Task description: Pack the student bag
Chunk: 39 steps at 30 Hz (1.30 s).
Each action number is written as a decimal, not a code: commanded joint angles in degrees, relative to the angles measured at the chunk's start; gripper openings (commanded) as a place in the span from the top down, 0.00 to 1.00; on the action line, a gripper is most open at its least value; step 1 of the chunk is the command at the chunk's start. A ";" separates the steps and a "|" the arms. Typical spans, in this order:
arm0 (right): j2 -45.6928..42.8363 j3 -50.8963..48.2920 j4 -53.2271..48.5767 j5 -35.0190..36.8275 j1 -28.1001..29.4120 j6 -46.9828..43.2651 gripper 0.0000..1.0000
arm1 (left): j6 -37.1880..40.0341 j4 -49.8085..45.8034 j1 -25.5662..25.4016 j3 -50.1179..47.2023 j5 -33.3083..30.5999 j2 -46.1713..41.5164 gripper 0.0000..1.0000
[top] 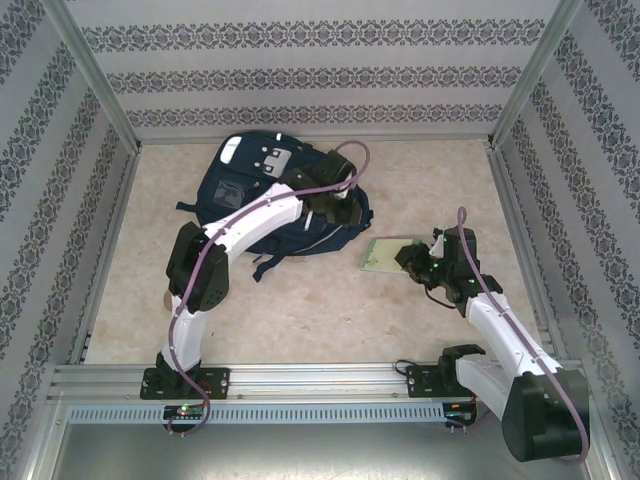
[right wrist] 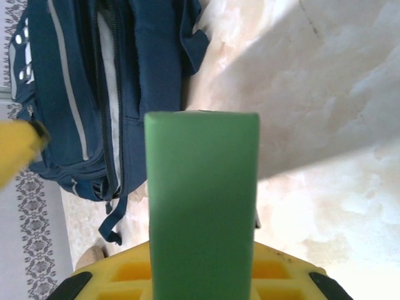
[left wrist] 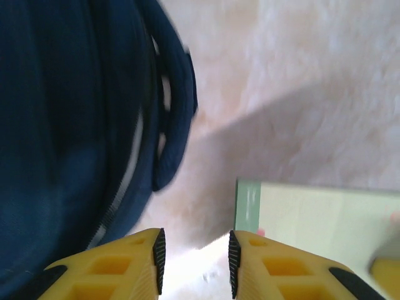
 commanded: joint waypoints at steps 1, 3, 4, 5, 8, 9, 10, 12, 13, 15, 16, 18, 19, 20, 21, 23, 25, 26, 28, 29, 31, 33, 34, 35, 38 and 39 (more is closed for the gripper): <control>-2.19 0.41 -0.03 -2.27 -0.34 -0.17 1.00 | 5.67 -6.87 1.10 7.25 -14.14 2.72 0.64; -2.92 0.66 -0.28 -2.21 -0.33 0.19 1.00 | 7.23 -9.92 1.27 13.20 -20.03 6.83 0.63; -3.32 0.64 -0.38 -2.21 -0.31 0.36 1.00 | 7.85 -11.55 1.41 15.97 -22.84 9.49 0.63; -3.59 0.55 -0.30 -2.29 -0.34 0.70 1.00 | 8.52 -12.91 1.74 18.97 -23.92 11.82 0.62; -4.42 0.35 -0.70 -2.38 -0.45 0.97 1.00 | 9.06 -14.42 2.97 23.28 -23.93 17.47 0.54; -4.73 0.20 -0.97 -2.30 -0.47 1.09 1.00 | 9.15 -14.65 3.26 24.15 -23.15 18.59 0.52; -5.09 0.04 -1.17 -2.22 -0.44 1.20 1.00 | 9.21 -14.77 3.59 24.76 -22.26 19.78 0.49; -5.80 -0.32 -1.54 -1.99 -0.43 1.36 1.00 | 9.87 -14.34 3.80 25.10 -21.50 21.18 0.48; -6.15 -0.57 -1.60 -1.82 -0.47 1.54 1.00 | 10.29 -14.23 3.75 25.21 -21.23 21.93 0.45; -6.62 -0.78 -1.94 -1.61 -0.51 1.70 1.00 | 10.75 -14.36 3.76 25.27 -21.37 22.99 0.44; -6.77 -0.93 -1.93 -1.59 -0.51 1.73 1.00 | 11.03 -14.69 3.73 25.41 -21.53 23.62 0.44; -6.74 -1.03 -1.78 -1.50 -0.51 1.94 1.00 | 11.78 -15.23 3.78 25.37 -22.01 24.69 0.47; -6.58 -1.06 -1.50 -1.56 -0.51 2.07 1.00 | 11.93 -15.60 3.71 25.37 -22.82 25.21 0.52; -6.25 -1.05 -1.23 -1.61 -0.51 2.29 1.00 | 12.23 -15.99 3.76 25.42 -23.55 25.51 0.62; -5.97 -0.97 -0.87 -1.88 -0.51 2.41 1.00 | 12.50 -16.17 3.73 25.26 -24.11 25.62 0.72; -5.19 -0.86 -0.23 -2.25 -0.51 2.65 1.00 | 12.64 -16.60 3.73 25.24 -24.54 25.20 0.95; -4.56 -0.69 0.57 -2.55 -0.51 2.88 1.00 | 12.58 -16.47 3.74 25.03 -24.13 23.67 1.00; -4.26 -0.59 1.07 -2.64 -0.51 3.11 1.00 | 12.47 -16.28 3.76 24.85 -23.67 22.54 1.00; -3.77 -0.35 1.88 -2.65 -0.51 3.55 1.00 | 12.08 -16.05 3.74 24.87 -22.13 20.09 1.00; -3.43 -0.17 2.38 -2.64 -0.51 3.69 1.00 | 11.68 -15.88 3.73 24.83 -21.36 18.61 1.00; -2.68 0.35 3.33 -2.75 -0.43 3.75 1.00 | 11.28 -15.27 3.80 24.73 -19.96 15.15 1.00; -1.50 0.94 4.84 -3.25 -0.32 3.79 1.00 | 11.05 -14.53 3.82 24.38 -18.94 11.92 1.00; -0.63 1.22 6.34 -3.84 -0.20 4.12 1.00 | 11.18 -14.13 3.78 24.24 -18.40 10.22 1.00; 0.32 1.46 8.09 -4.46 -0.20 4.81 1.00 | 11.47 -13.77 3.87 23.97 -17.84 8.73 1.00; 3.67 2.02 15.18 -6.86 0.17 7.73 1.00 | 12.00 -13.13 4.47 23.45 -14.98 5.24 1.00; 4.69 2.32 17.74 -7.58 0.45 8.68 1.00 | 11.95 -12.75 4.84 23.08 -13.44 4.04 1.00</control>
